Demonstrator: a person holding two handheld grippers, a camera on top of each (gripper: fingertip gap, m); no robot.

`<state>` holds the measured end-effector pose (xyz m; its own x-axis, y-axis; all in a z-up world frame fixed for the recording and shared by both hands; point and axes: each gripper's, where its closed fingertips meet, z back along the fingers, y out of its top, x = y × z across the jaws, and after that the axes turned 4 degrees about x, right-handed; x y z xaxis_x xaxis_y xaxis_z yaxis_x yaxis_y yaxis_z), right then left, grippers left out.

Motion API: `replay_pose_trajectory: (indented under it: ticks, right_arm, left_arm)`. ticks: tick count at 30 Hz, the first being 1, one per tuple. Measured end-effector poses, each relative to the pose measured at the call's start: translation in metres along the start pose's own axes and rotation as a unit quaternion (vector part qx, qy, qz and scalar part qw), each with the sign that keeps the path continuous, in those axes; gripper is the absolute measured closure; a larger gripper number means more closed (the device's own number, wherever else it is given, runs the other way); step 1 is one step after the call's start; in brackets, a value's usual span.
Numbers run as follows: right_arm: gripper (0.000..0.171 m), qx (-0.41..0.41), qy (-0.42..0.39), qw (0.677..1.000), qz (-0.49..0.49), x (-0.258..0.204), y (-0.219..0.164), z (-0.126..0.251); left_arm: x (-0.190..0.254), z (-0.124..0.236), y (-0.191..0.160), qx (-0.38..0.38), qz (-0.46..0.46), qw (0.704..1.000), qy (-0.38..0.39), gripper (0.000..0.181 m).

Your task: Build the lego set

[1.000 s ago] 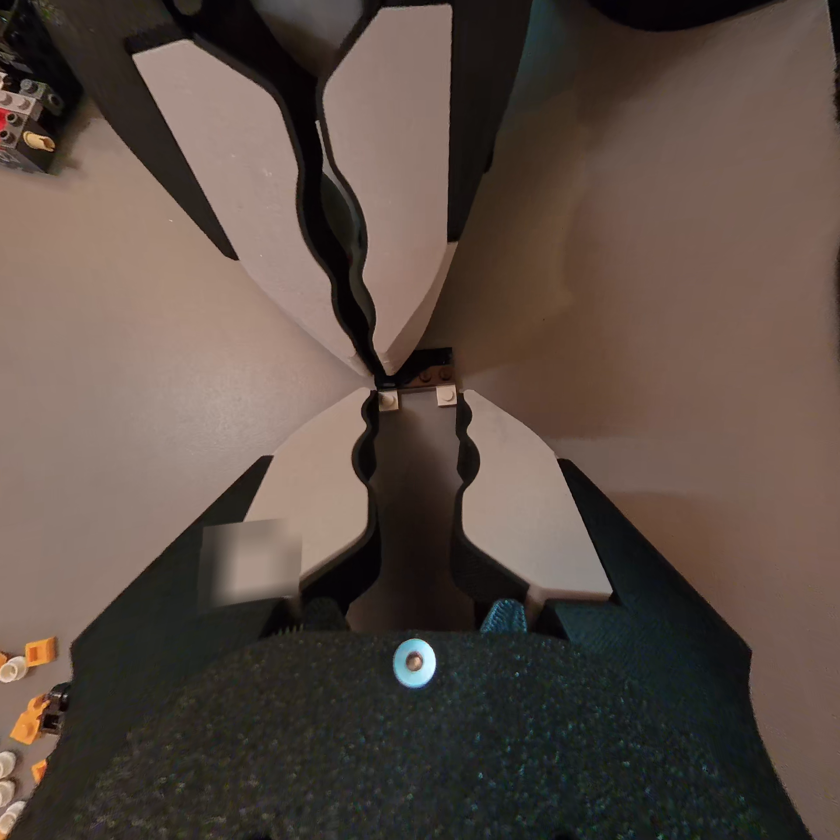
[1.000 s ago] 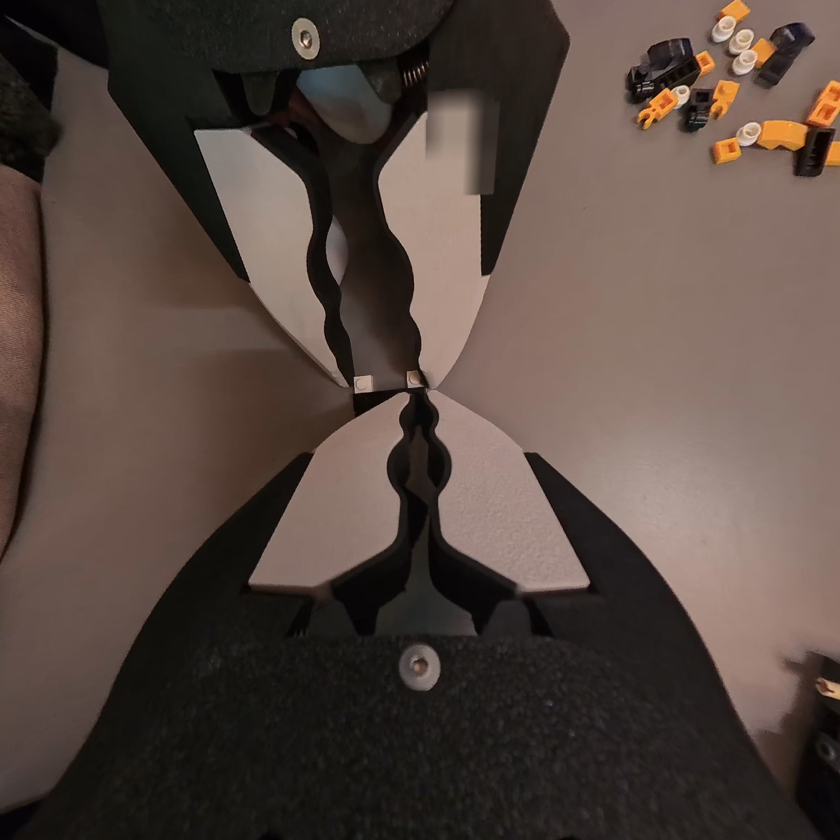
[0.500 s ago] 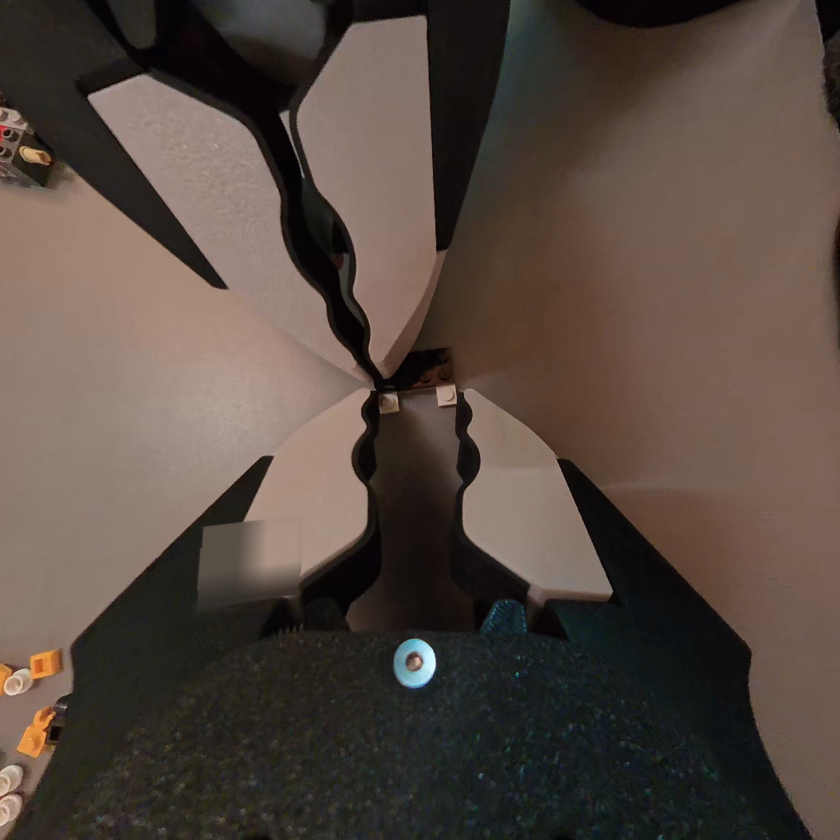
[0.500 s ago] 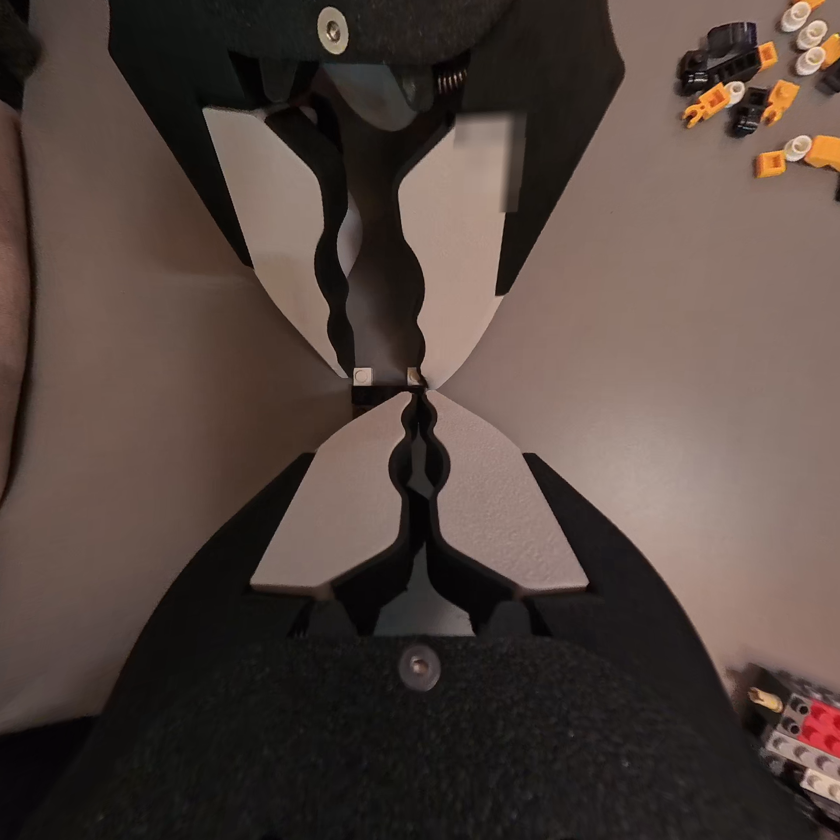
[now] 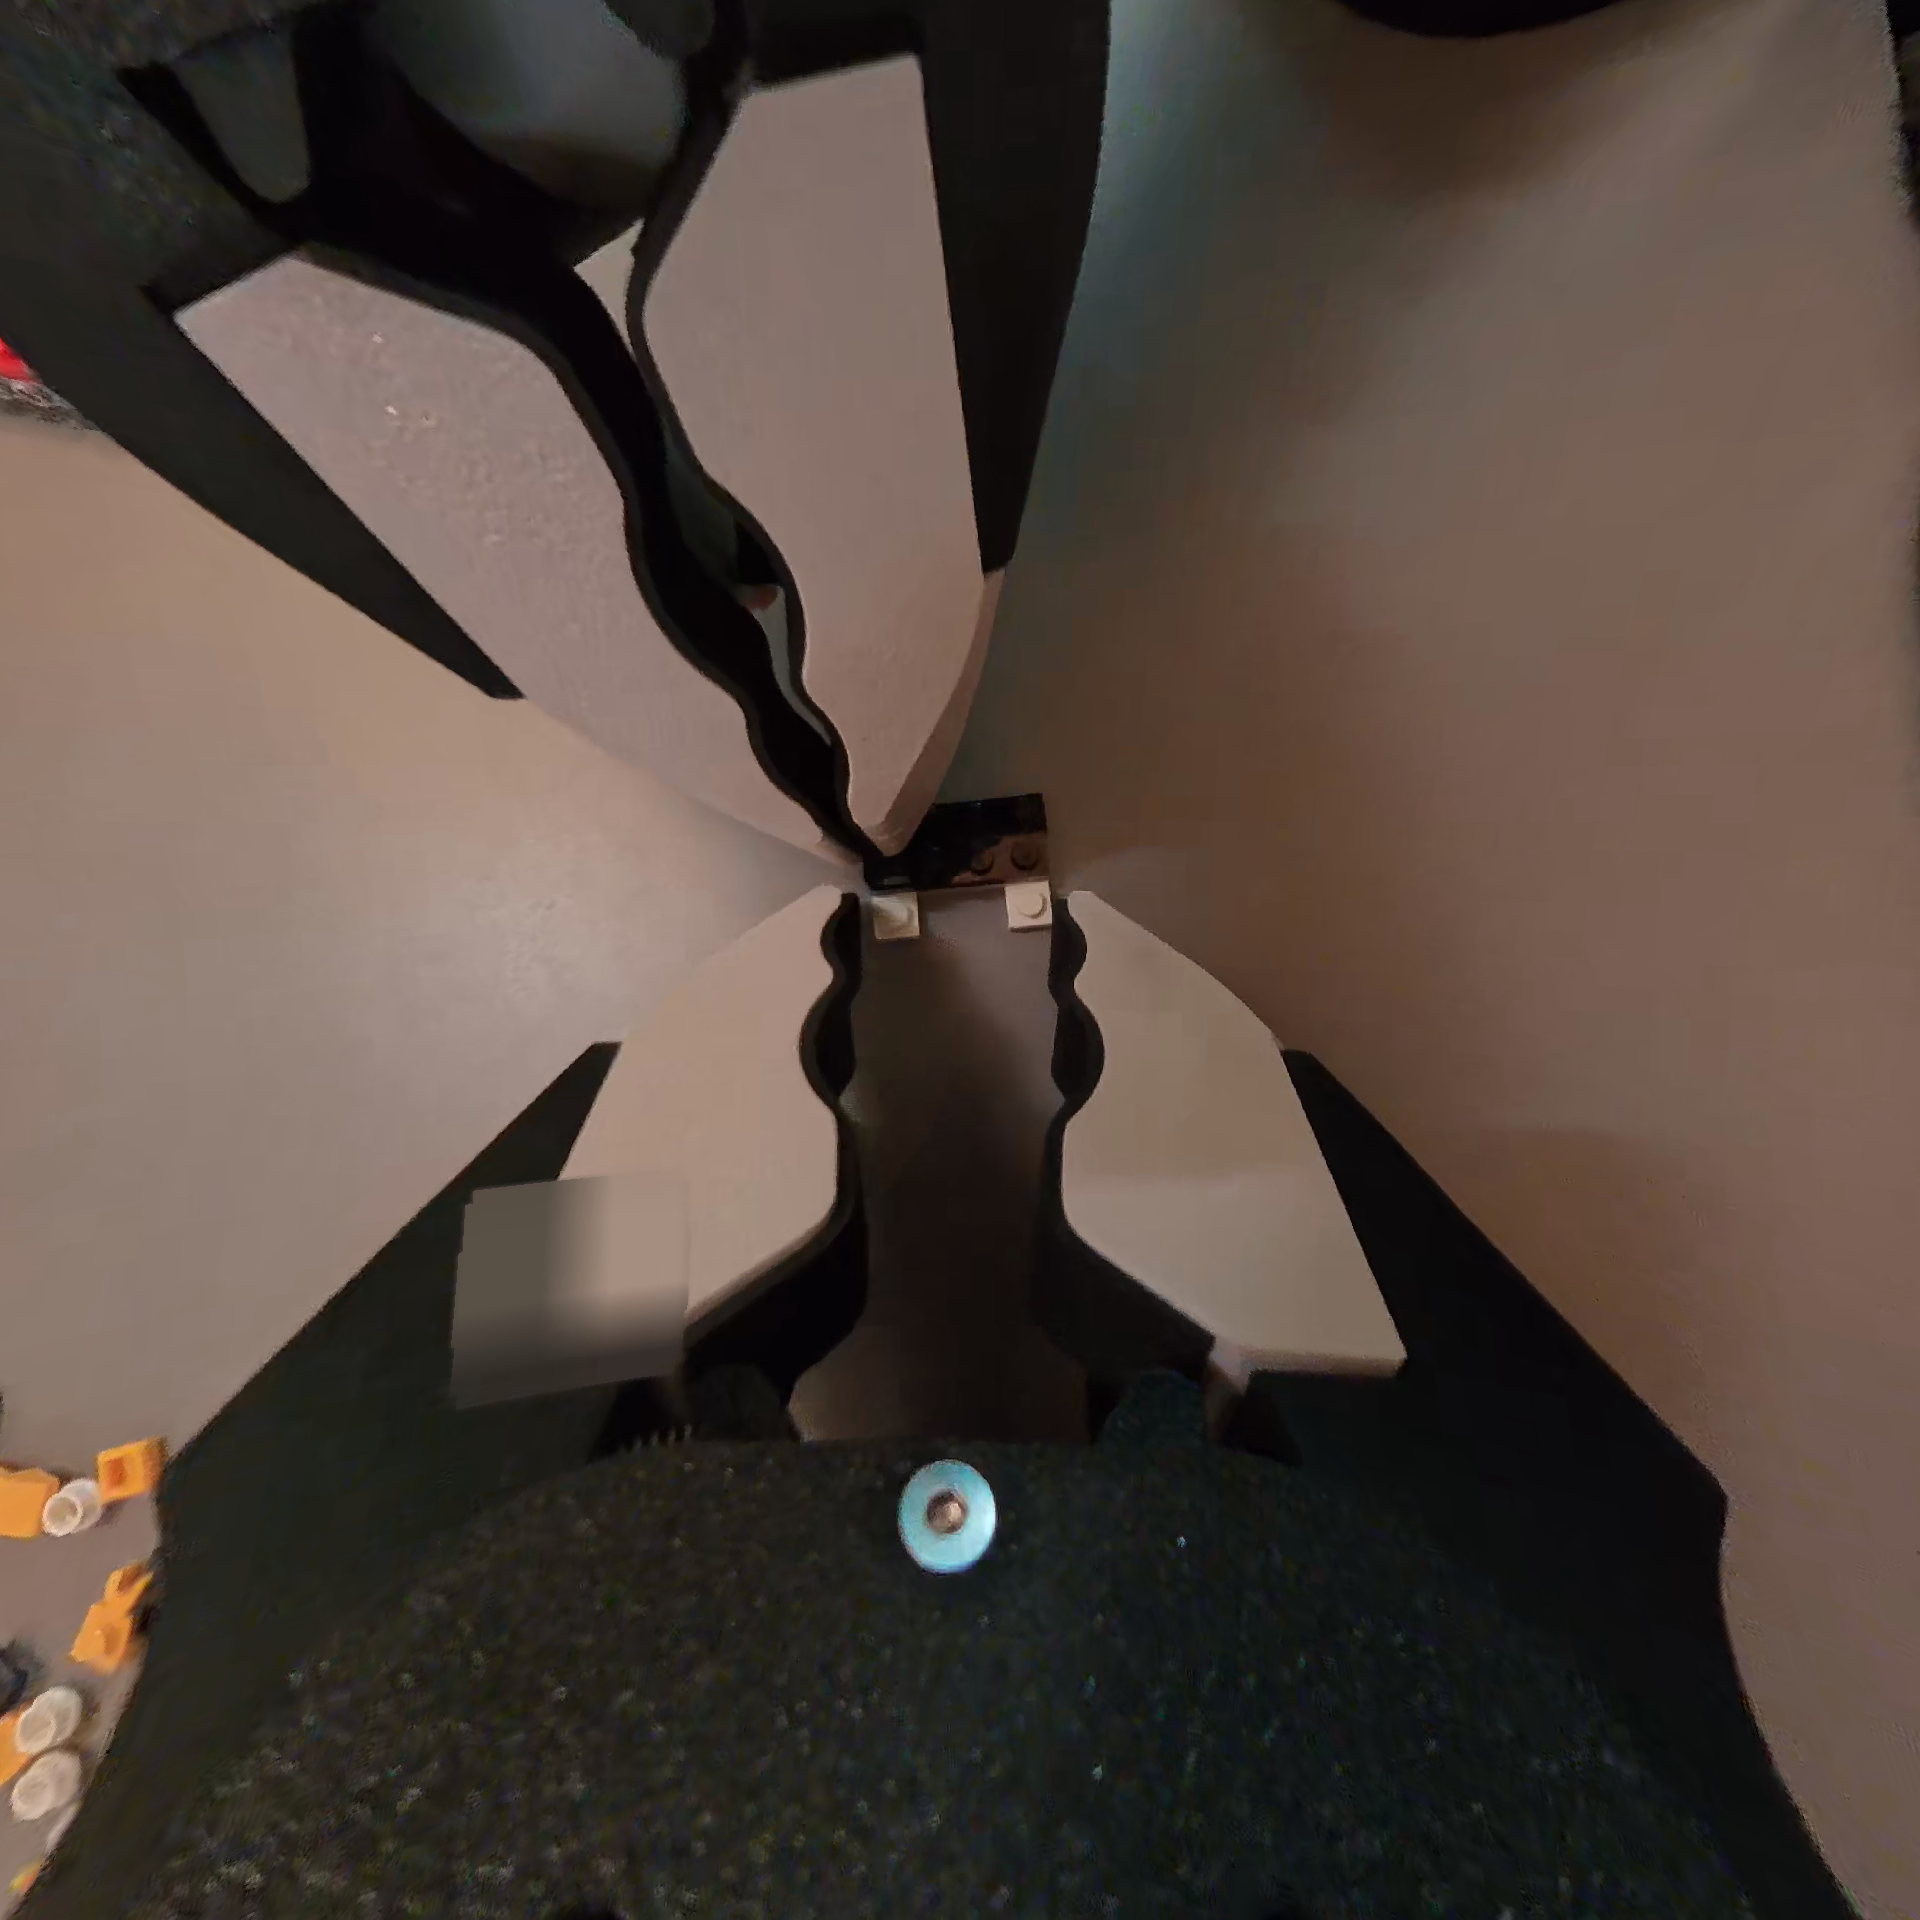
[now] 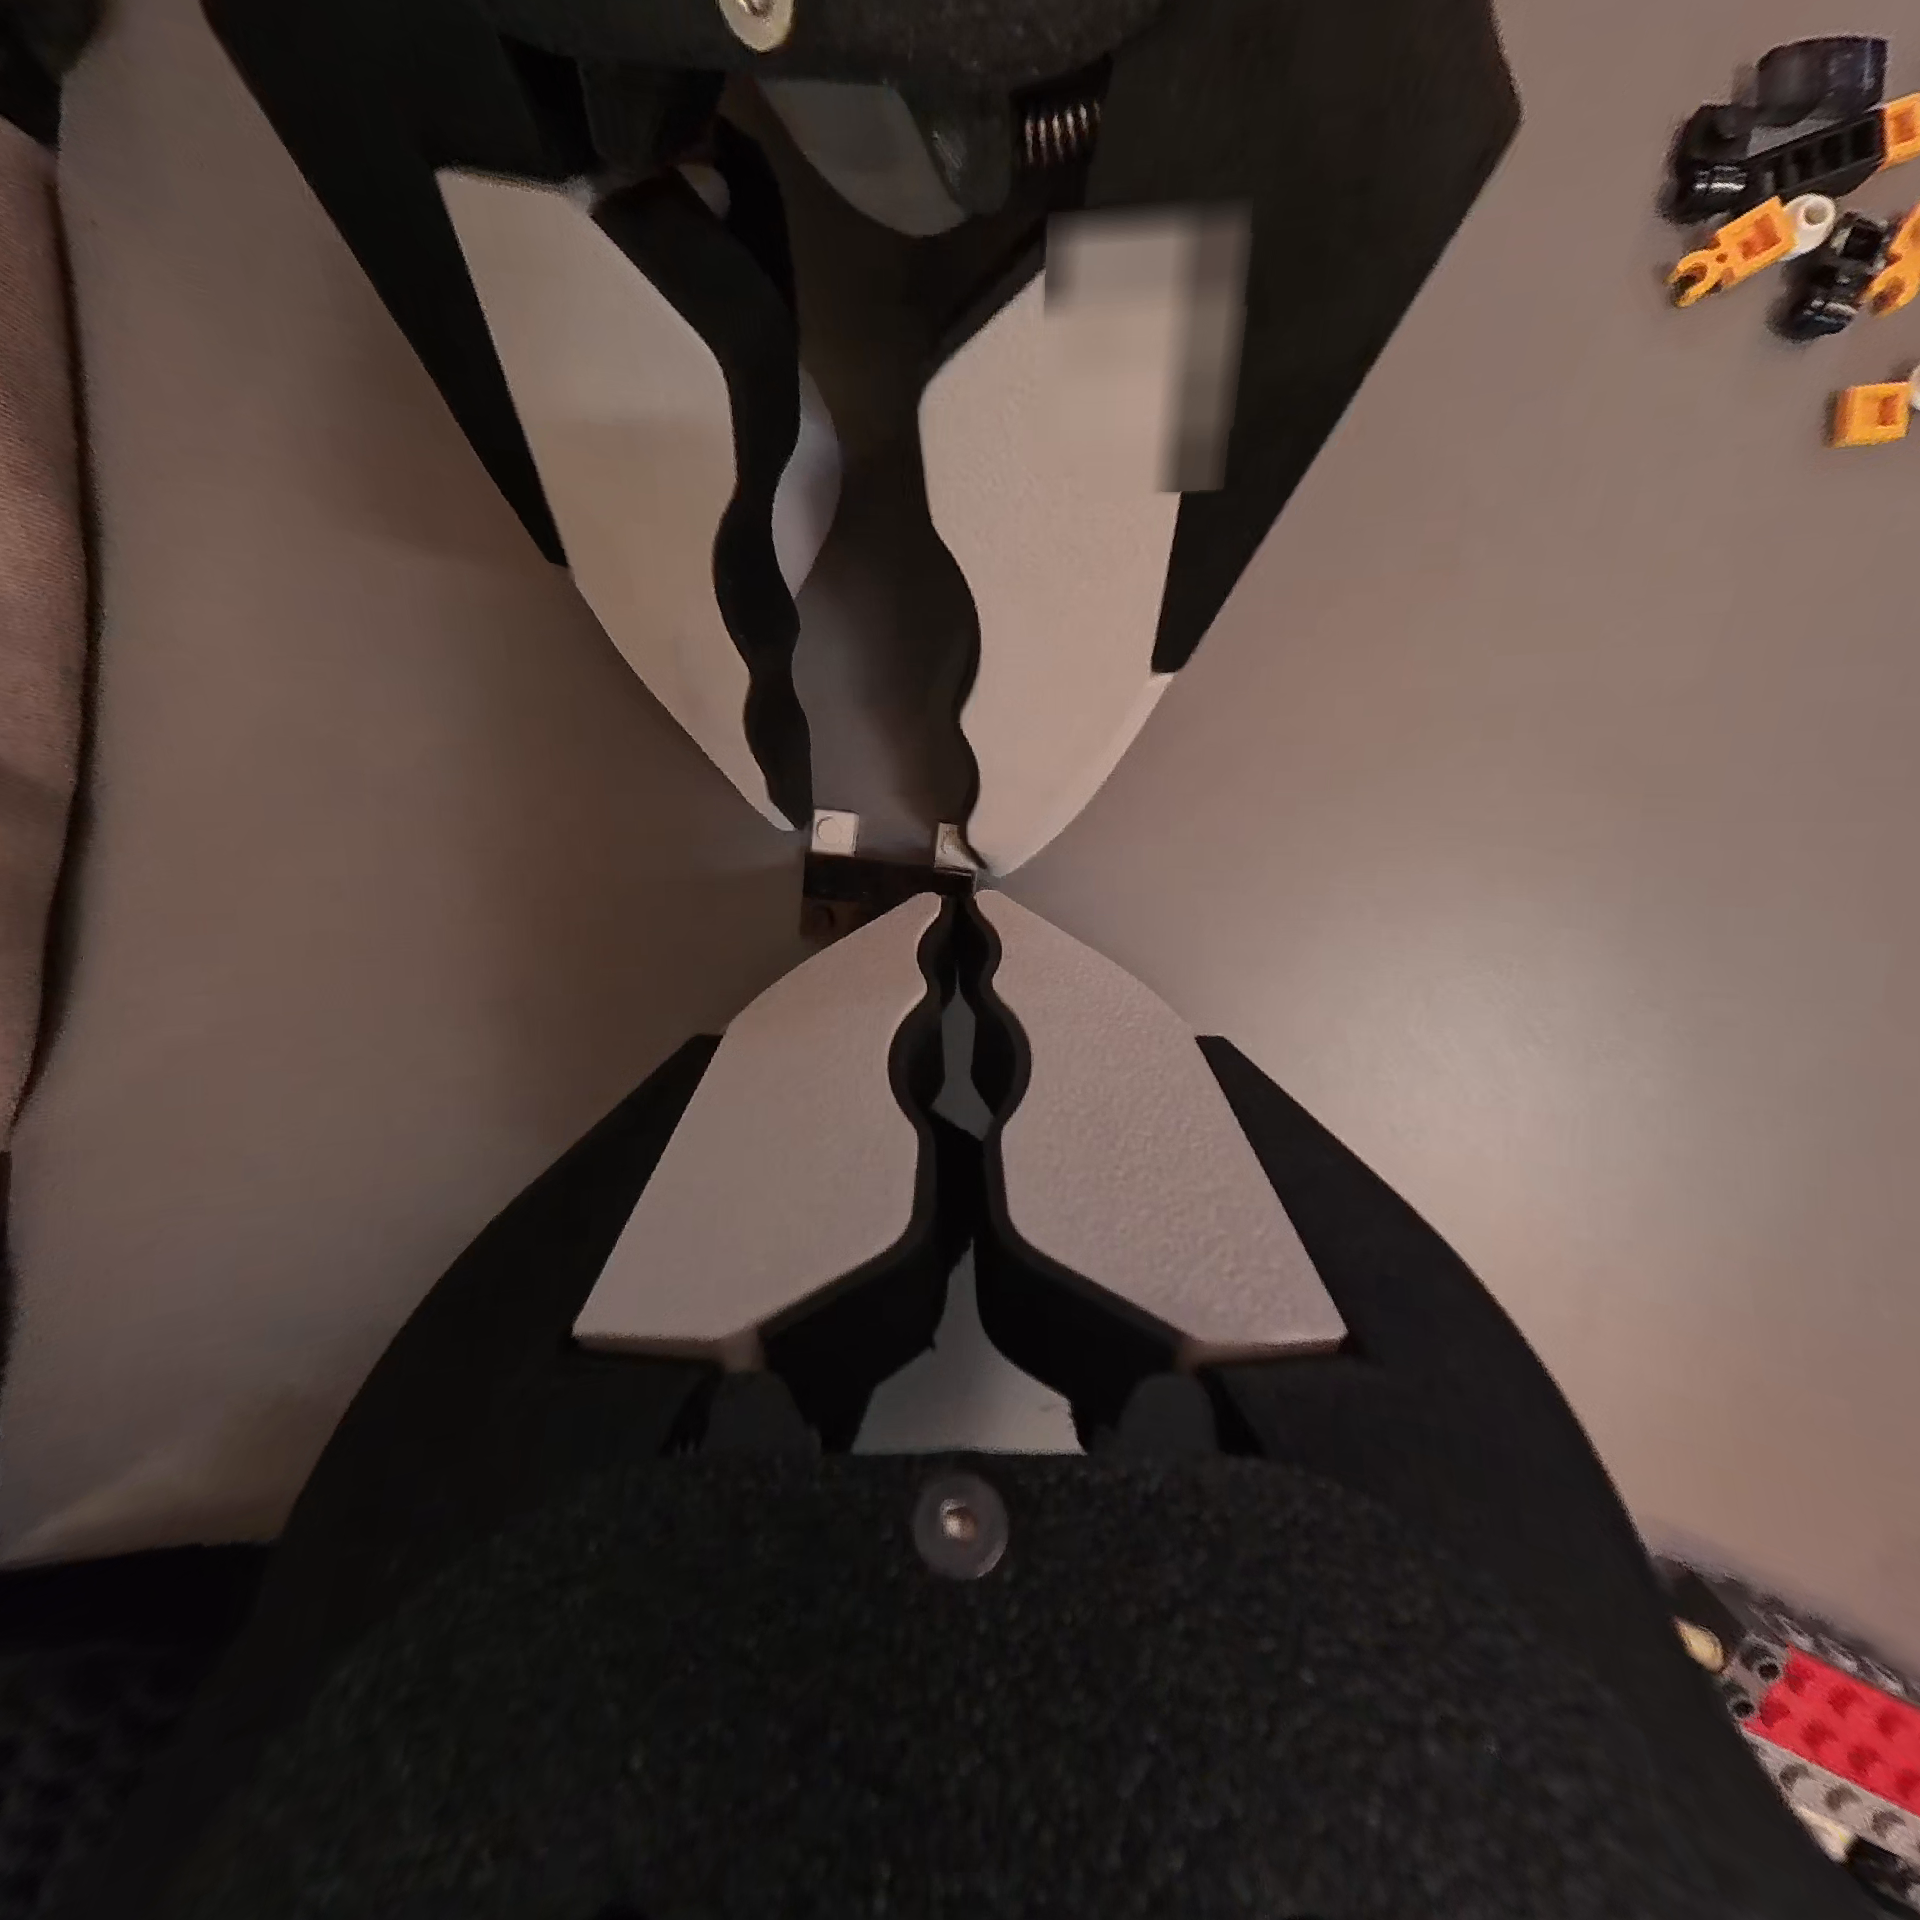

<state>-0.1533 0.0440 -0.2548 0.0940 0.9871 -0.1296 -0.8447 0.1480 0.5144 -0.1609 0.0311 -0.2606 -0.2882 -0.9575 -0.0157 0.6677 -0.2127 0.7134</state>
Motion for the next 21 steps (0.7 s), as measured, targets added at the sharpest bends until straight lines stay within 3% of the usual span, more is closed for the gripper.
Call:
replay_pose_trajectory:
  ticks: [21]
  right_arm:
    - [0.171, -0.027, 0.018, 0.999, 0.011, -0.0021, -0.0007, -0.0005]
  left_arm:
    - [0.0015, 0.0003, 0.0002, 0.034, 0.01, 0.999, -0.01, 0.152]
